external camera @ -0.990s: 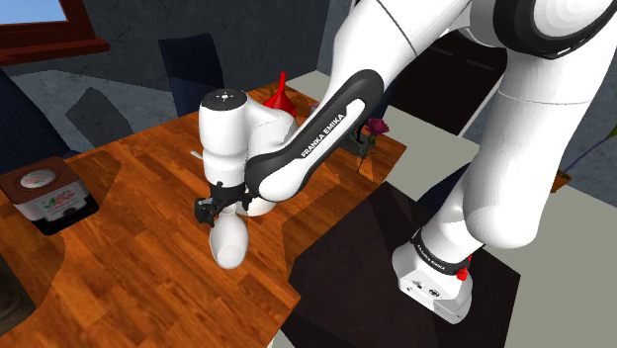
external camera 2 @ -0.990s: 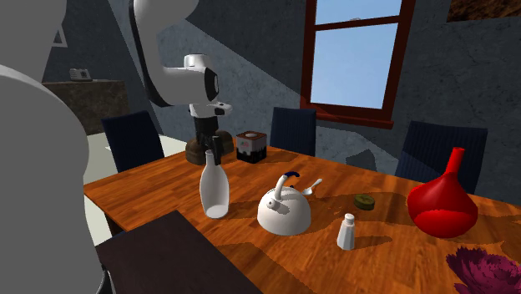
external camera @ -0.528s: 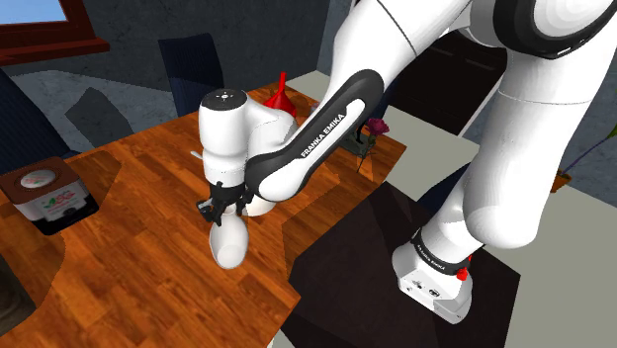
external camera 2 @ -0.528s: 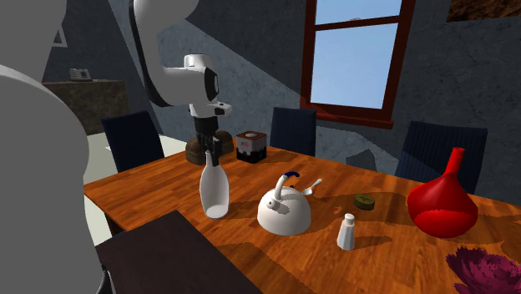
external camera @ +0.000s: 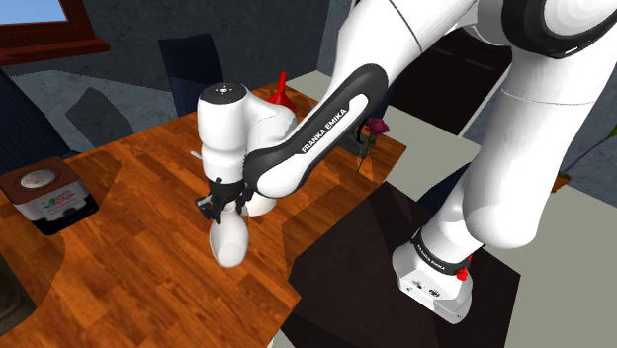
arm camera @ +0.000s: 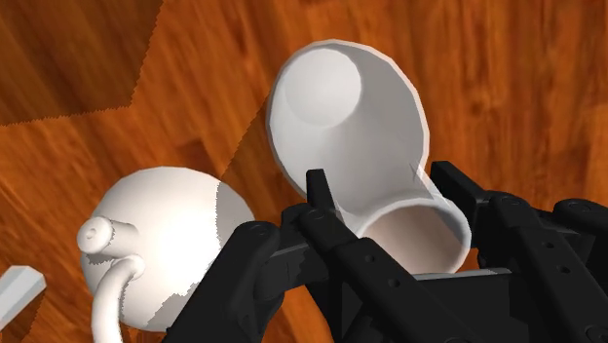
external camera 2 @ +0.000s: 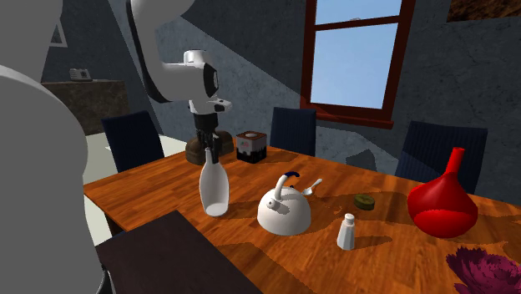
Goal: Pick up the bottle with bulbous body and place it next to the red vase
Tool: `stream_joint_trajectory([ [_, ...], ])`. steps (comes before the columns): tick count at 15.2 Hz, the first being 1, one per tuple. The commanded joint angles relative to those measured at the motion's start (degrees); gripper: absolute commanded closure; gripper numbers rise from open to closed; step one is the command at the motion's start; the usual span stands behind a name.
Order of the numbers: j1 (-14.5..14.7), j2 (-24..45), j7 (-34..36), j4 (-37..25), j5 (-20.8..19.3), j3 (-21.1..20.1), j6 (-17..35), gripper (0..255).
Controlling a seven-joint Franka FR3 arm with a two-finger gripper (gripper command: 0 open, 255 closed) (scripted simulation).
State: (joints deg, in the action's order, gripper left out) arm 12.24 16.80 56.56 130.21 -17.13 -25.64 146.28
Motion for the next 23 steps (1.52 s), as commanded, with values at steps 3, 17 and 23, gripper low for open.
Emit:
stream_joint_trajectory([
  [3, -0.9, -2.8, -1.9, 0.1, 2.6, -1.3, -2.3, 255],
  [17, -2.7, -11.5, -7.5, -2.0, 10.3, -3.7, -11.8, 255],
  [23, -2.9, -14.6, -9.4, -3.8, 12.7, -3.9, -16.1, 255],
])
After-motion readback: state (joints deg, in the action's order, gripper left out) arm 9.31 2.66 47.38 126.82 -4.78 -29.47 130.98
